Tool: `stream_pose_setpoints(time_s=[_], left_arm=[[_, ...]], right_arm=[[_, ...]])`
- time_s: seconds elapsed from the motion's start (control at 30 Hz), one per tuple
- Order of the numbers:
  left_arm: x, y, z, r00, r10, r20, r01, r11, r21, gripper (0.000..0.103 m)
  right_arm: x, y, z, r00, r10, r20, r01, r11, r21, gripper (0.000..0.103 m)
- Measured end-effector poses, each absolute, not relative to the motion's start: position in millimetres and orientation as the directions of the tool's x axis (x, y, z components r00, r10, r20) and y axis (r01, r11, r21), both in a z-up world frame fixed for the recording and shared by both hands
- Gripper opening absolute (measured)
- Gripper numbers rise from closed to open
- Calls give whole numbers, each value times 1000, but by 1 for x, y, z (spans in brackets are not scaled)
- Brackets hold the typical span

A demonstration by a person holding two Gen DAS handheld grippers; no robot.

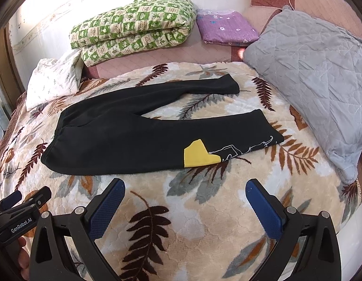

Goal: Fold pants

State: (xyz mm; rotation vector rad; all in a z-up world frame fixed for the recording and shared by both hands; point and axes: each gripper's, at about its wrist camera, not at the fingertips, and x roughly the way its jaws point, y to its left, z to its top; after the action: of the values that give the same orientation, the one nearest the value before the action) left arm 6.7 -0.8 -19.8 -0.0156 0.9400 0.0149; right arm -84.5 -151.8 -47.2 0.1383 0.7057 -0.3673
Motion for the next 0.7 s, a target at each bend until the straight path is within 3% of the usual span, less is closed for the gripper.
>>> stream_pose_setpoints(time_s=[0.7], left_arm=[[12, -7, -19, 584, 1, -812, -9, 1000, -5, 103]], right_arm=[[-81, -158, -46, 698, -274, -661, 373, 928, 10, 103]])
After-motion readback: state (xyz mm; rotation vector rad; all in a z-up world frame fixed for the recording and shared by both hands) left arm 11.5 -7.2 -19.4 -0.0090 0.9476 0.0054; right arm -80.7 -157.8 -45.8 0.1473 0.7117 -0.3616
